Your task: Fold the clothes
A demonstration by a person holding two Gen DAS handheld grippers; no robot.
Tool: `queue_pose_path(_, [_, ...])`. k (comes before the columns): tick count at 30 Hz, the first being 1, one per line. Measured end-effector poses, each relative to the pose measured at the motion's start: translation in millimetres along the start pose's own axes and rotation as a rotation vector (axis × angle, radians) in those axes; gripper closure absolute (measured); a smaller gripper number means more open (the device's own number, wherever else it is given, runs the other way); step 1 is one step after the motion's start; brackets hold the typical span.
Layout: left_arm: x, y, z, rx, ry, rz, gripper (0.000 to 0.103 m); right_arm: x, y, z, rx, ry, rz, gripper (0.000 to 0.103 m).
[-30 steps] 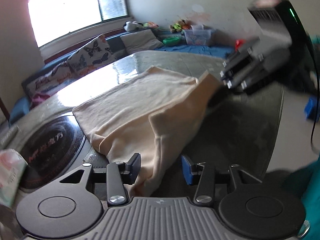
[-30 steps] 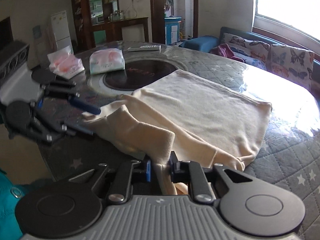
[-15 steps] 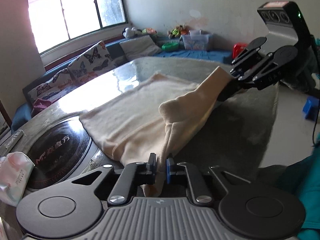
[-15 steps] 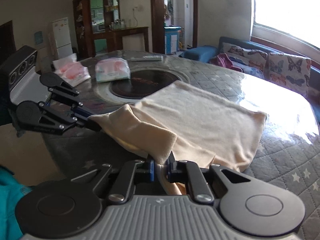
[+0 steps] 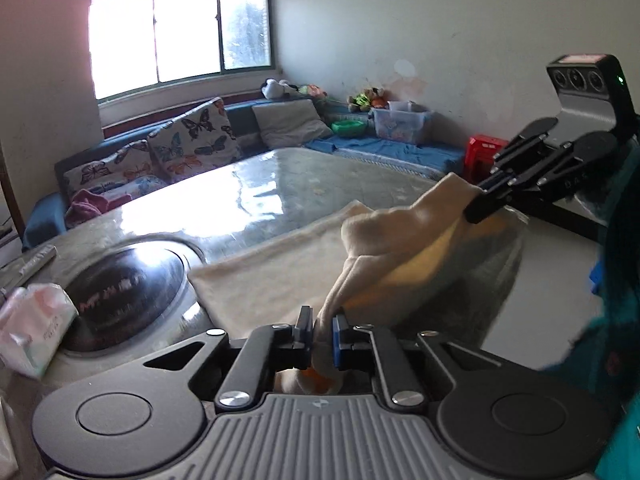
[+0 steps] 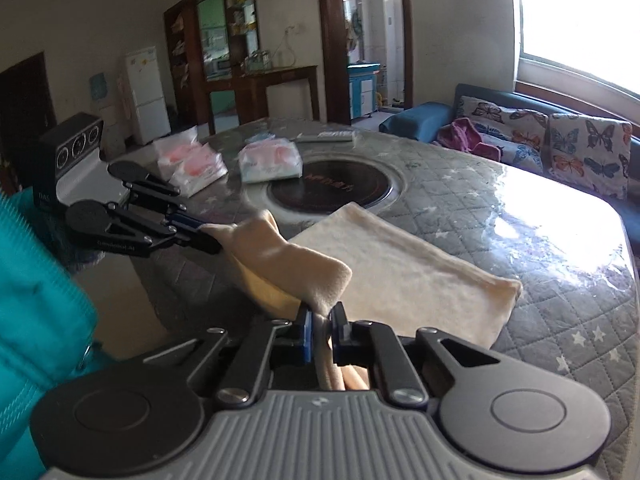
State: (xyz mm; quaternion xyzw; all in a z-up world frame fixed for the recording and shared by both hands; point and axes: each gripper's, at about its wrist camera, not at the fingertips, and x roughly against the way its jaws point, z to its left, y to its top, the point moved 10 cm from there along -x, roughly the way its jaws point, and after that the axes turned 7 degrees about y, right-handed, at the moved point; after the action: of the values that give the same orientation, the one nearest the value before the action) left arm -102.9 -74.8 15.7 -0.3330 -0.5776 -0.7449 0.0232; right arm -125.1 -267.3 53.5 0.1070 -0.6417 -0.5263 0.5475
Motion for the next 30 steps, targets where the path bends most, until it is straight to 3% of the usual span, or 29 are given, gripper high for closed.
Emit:
queue_pose_path(5, [-33, 32, 25, 0.015, 0.027, -0.015, 0.093, -11, 28, -39, -0.029, -0.025, -0.021, 0.095])
queue_pose_path(9, [-78, 53, 49, 0.044, 0.050, 0.018, 0.093, -33, 53, -80, -0.047, -0.050, -0.018, 0.095])
queue_pose_path(14, [-150, 61, 80, 0.096, 0.106, 0.094, 0.093, -84, 69, -136, -0.113, -0.095, 0.017, 0.095])
queue_pose_path(19, [-202, 37, 105, 0.197, 0.156, 0.195, 0.090, -133, 47, -176, -0.213, -0.153, 0.053, 0.088])
queue_pose_path(22, [-205, 26, 113, 0.218, 0.187, 0.213, 0.088, -135, 33, -185, -0.285, -0.162, 0.035, 0.084])
queue_pose_path(30, [-189, 34, 118, 0.242, 0.252, 0.172, 0.085, -87, 3, -192, -0.359, -0.242, -0.022, 0.082])
